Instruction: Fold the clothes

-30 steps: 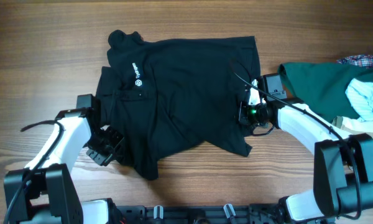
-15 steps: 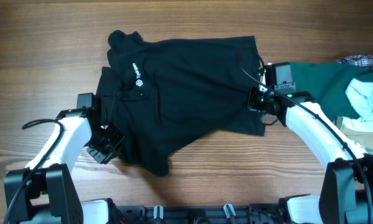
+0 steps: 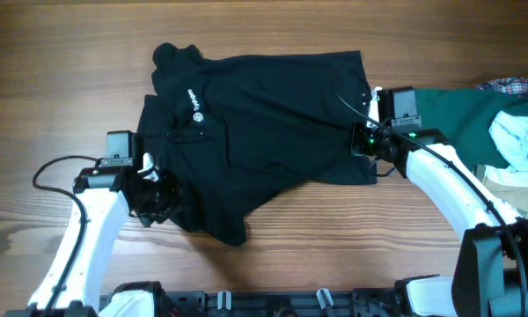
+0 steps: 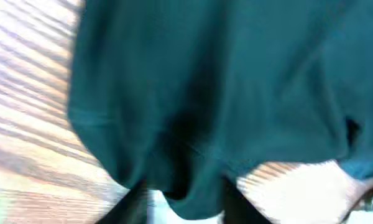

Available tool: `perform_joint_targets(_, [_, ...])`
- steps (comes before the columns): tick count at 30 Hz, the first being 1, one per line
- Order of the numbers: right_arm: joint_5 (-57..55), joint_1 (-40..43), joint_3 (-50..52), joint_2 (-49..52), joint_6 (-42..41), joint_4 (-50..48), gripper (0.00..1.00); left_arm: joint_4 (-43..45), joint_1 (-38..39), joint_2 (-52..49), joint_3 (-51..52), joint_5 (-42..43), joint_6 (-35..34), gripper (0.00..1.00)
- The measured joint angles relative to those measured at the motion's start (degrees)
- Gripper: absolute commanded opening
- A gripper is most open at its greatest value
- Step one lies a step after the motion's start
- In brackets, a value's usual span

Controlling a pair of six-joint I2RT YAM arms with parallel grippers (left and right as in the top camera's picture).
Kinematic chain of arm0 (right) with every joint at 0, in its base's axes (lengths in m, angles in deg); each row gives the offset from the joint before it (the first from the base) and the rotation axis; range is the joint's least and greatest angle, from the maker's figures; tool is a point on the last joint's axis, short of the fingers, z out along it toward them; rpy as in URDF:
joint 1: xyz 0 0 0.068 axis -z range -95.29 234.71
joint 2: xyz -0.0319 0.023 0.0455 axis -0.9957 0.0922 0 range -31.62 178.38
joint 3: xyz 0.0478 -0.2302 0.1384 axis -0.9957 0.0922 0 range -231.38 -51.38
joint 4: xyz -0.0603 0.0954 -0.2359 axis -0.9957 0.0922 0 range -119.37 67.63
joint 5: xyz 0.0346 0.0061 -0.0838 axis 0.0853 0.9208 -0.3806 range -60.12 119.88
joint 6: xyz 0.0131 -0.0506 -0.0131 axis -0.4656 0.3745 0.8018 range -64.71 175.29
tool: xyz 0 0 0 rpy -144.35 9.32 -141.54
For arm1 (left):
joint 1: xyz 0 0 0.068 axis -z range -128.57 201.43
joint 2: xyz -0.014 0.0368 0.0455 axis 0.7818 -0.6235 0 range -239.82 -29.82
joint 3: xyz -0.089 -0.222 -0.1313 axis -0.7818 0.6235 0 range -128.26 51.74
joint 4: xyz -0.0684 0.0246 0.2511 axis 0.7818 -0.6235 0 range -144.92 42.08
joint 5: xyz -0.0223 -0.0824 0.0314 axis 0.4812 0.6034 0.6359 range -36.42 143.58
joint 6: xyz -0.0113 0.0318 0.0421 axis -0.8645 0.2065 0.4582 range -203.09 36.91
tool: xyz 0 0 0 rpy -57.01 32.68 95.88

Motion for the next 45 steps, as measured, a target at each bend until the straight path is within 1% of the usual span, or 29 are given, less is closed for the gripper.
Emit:
perform_joint_targets(1, [0.0, 0.0, 0.0, 0.0, 0.0, 0.1, 0.04, 0.0, 0.9, 0.6, 0.0, 0.2, -0.5, 0.14])
perform_joint_targets(2, [0.0, 0.0, 0.0, 0.0, 0.0, 0.2, 0.04, 0.3, 1.8, 0.6, 0.0, 0.3, -0.8, 0.06])
perform_joint_targets(3, [0.1, 0.0, 0.0, 0.0, 0.0, 0.2, 0.04, 0.5, 2.2, 0.6, 0.0, 0.3, -1.4, 0.04])
perform_joint_targets(7, [0.2, 0.0, 0.0, 0.0, 0.0, 0.2, 0.04, 3.1, 4.7, -3.5, 2.5, 0.3, -3.1, 0.04])
perform_joint_targets(11, [0.3, 0.0, 0.0, 0.0, -0.1, 0.2, 0.04, 6.6, 5.1, -10.2, 5.2, 0.3, -3.7, 0.04])
perform_joint_targets(14, [0.4, 0.0, 0.0, 0.0, -0.1, 0.2, 0.04, 8.0, 5.1, -14.2, 5.2, 0.2, -4.9, 0.04])
perform_joint_targets(16, [0.4, 0.0, 0.0, 0.0, -0.1, 0.4, 0.04, 7.0, 5.1, -15.6, 4.2, 0.1, -7.1, 0.04])
perform_joint_targets(19, [0.4, 0.0, 0.0, 0.0, -0.1, 1.6, 0.04, 4.8, 4.4, -17.8, 2.6, 0.1, -12.4, 0.04])
perform_joint_targets(21, [0.4, 0.0, 0.0, 0.0, -0.3, 1.9, 0.06, 1.8, 2.2, -18.3, 2.5, -0.4, -15.1, 0.04])
perform_joint_targets(22, [0.1, 0.0, 0.0, 0.0, -0.5, 1.9, 0.11, -0.2, 0.5, -18.4, 2.8, -1.4, -15.9, 0.04])
perform_joint_targets(23, [-0.7, 0.0, 0.0, 0.0, -1.3, 1.9, 0.11, -1.8, -1.4, -18.5, 3.0, -2.4, -16.5, 0.04])
perform_joint_targets(26, [-4.2, 0.2, 0.0, 0.0, -3.1, -0.2, 0.15, -4.6, -8.0, -18.4, 3.8, -5.1, -16.8, 0.04])
perform_joint_targets(31, [-7.0, 1.5, 0.0, 0.0, -3.8, -3.3, 0.15, -5.5, -14.3, -18.4, 4.2, -6.1, -16.5, 0.04])
perform_joint_targets(32, [-7.1, 2.0, 0.0, 0.0, -3.8, -3.3, 0.20, -5.5, -14.9, -18.4, 4.3, -6.1, -16.5, 0.04])
perform_joint_targets(34, [-4.9, 3.0, 0.0, 0.0, -3.0, -2.7, 0.43, -5.6, -15.5, -18.4, 4.3, -6.1, -16.3, 0.04])
perform_joint_targets(35, [-2.4, 3.5, -0.1, 0.0, -1.9, -1.4, 0.50, -5.5, -15.7, -18.4, 4.3, -6.0, -16.0, 0.04])
perform_joint_targets(37, [4.0, 3.6, -0.3, 0.0, -0.5, 4.0, 0.54, -5.5, -15.9, -18.4, 4.4, -5.9, -15.1, 0.04])
perform_joint_targets(40, [9.5, 2.8, -0.4, 0.0, 0.9, 12.3, 0.55, -5.4, -16.0, -18.4, 4.4, -5.9, -14.4, 0.04])
perform_joint_targets(42, [11.6, 2.5, -0.3, 0.0, 1.3, 14.5, 0.55, -5.3, -16.0, -18.4, 4.4, -5.9, -14.3, 0.04])
perform_joint_targets(43, [12.4, 2.5, -0.1, 0.0, 1.5, 14.9, 0.54, -5.2, -16.0, -18.4, 4.4, -5.9, -14.1, 0.04])
perform_joint_targets(45, [12.9, 2.5, 0.9, 0.0, 1.6, 14.3, 0.47, -5.2, -16.0, -18.4, 4.4, -5.9, -14.0, 0.04])
